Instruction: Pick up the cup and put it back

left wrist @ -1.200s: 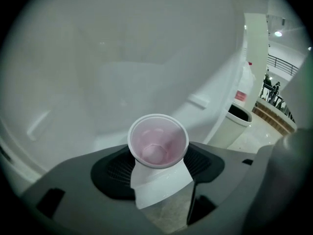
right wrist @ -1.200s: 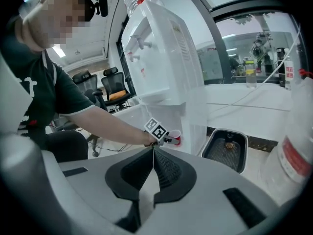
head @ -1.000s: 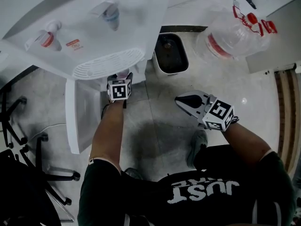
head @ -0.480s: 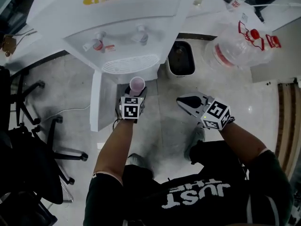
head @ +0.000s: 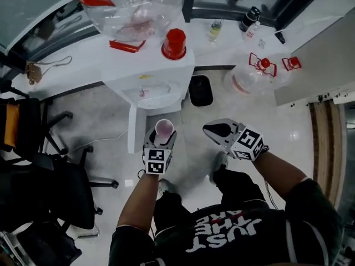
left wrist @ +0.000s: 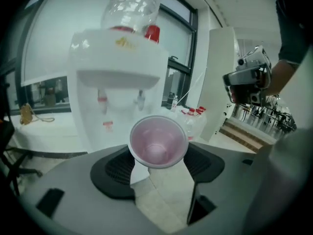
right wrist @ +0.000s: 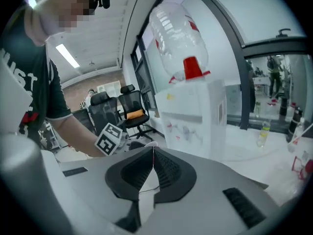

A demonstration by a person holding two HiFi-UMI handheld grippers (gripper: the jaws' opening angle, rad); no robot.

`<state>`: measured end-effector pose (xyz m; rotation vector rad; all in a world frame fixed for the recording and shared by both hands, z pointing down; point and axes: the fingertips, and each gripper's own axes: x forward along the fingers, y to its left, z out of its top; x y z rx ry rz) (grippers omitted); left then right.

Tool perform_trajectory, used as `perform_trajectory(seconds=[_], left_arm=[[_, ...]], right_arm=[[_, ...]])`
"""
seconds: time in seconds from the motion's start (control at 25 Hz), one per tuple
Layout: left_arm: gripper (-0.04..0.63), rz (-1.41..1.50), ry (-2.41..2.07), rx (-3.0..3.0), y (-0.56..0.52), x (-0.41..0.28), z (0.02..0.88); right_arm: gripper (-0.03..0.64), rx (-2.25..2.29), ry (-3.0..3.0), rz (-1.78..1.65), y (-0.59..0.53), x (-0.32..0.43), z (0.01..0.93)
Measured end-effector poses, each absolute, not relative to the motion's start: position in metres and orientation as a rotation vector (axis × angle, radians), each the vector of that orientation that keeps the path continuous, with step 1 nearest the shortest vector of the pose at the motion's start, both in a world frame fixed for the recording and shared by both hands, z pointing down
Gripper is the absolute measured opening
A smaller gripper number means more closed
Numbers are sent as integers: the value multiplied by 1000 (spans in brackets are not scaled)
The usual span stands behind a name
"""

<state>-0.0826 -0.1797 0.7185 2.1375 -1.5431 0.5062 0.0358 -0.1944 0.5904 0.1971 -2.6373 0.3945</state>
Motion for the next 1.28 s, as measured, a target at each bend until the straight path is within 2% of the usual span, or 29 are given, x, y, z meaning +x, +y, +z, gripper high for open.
perform_trajectory(seconds=[0.36,0.6,0.92,1.28], left_arm=[[319,453,-1525,2228,-121,-118,457],[319,451,-1453,2359,-95,-138,324],[319,444,-1398,2450,-74,-111,219],[321,427,-1430,2440,-81,-59,193]], right_arm=[[34,329,-2775,266,-175,27,348],[34,500,-2870,177,-159,22,240],[34,567,-2944,133,-134,51,160],[34,418,-2963,46,-131,81,132]])
